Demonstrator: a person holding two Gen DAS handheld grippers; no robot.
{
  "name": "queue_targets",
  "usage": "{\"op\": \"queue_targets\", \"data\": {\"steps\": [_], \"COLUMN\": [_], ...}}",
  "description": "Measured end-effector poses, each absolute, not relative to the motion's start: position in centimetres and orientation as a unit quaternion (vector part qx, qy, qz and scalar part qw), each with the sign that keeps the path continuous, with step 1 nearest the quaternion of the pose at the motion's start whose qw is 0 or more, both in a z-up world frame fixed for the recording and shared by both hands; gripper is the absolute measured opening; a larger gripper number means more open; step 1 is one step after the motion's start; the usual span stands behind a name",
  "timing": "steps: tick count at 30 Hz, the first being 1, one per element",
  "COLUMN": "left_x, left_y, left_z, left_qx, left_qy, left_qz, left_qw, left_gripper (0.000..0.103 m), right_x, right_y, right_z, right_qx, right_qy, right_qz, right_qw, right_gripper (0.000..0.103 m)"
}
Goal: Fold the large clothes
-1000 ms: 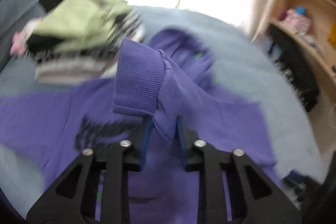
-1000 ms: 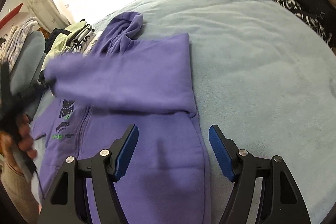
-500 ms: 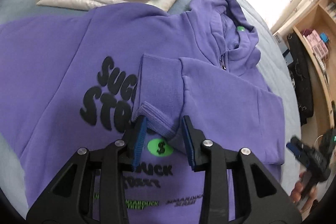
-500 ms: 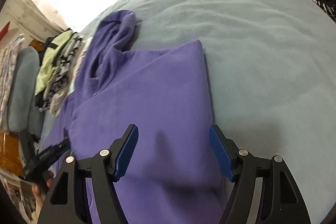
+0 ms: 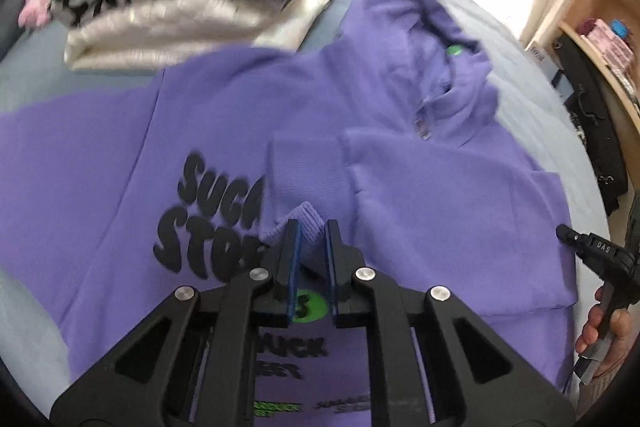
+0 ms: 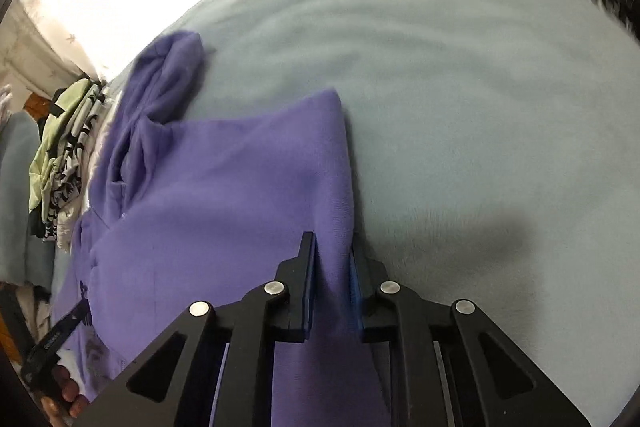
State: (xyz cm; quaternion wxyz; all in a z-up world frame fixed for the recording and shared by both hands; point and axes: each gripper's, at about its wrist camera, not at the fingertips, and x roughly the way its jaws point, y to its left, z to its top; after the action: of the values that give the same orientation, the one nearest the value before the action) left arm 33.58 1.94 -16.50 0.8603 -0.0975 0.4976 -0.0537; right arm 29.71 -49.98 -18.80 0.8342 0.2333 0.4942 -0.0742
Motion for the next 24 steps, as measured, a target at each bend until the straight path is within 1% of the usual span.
{"op": "queue_targets", "data": {"steps": [1, 2, 3, 4, 5, 6, 8, 10, 13, 14, 15, 16, 17, 19, 21, 24], "left_x": [33.6, 33.4, 33.2, 33.0, 32.8, 32.6, 32.1, 31.6, 31.4, 31.4, 31.4, 31.4, 31.4, 31.5, 30.9, 29.9], "left_y": [2.4, 2.9, 3.4, 3.8, 4.2, 4.6, 5.0, 4.8, 3.2, 2.4, 1.4, 0.6, -0.1, -1.1, -1.1, -0.6], "left_z": [-17.1, -17.0, -16.6, -16.3, -15.9, -15.4, -14.6, -13.8, -13.6, -13.7, -14.0, -14.2, -14.8, -16.5, -16.6, -15.6], "left_qx": [-0.108, -0.116, -0.125, -0.129, -0.131, -0.131, -0.122, -0.116, -0.113, -0.109, -0.101, -0.093, -0.081, -0.052, -0.039, -0.021], "left_qy": [0.506, 0.505, 0.505, 0.502, 0.499, 0.492, 0.483, 0.475, 0.472, 0.473, 0.475, 0.477, 0.481, 0.5, 0.495, 0.492], "left_qz": [-0.057, -0.062, -0.068, -0.071, -0.071, -0.074, -0.078, -0.091, -0.115, -0.122, -0.127, -0.127, -0.123, -0.098, -0.098, -0.11], "left_qw": [0.854, 0.853, 0.852, 0.852, 0.854, 0.857, 0.863, 0.868, 0.867, 0.866, 0.865, 0.865, 0.864, 0.859, 0.863, 0.863], "left_gripper": [0.01, 0.011, 0.013, 0.014, 0.014, 0.015, 0.015, 0.015, 0.015, 0.015, 0.015, 0.015, 0.015, 0.015, 0.015, 0.015], "right_x": [29.8, 29.9, 29.9, 29.7, 29.0, 28.1, 26.6, 25.3, 24.2, 23.4, 23.4, 22.8, 22.5, 21.9, 21.4, 21.2], "right_y": [-50.0, -49.9, -49.9, -49.8, -49.6, -49.5, -49.2, -48.1, -46.5, -46.3, -45.5, -45.5, -45.4, -46.1, -46.4, -46.0], "right_z": [-18.7, -18.4, -18.0, -17.5, -17.1, -16.6, -15.7, -15.1, -15.8, -16.0, -16.6, -17.0, -17.5, -18.1, -17.1, -14.6], "right_qx": [0.233, 0.234, 0.24, 0.243, 0.244, 0.24, 0.226, 0.215, 0.185, 0.172, 0.147, 0.132, 0.119, 0.142, 0.156, 0.141], "right_qy": [0.492, 0.493, 0.497, 0.498, 0.494, 0.488, 0.485, 0.491, 0.511, 0.516, 0.525, 0.53, 0.537, 0.534, 0.535, 0.525], "right_qz": [-0.072, -0.07, -0.066, -0.061, -0.055, -0.049, -0.038, -0.018, -0.005, -0.007, -0.014, -0.025, -0.039, -0.039, -0.044, -0.052], "right_qw": [0.836, 0.835, 0.831, 0.83, 0.833, 0.838, 0.844, 0.844, 0.84, 0.839, 0.838, 0.837, 0.834, 0.832, 0.829, 0.838], "right_gripper": [0.014, 0.019, 0.029, 0.037, 0.051, 0.061, 0.07, 0.071, 0.071, 0.066, 0.053, 0.048, 0.047, 0.048, 0.048, 0.048]}}
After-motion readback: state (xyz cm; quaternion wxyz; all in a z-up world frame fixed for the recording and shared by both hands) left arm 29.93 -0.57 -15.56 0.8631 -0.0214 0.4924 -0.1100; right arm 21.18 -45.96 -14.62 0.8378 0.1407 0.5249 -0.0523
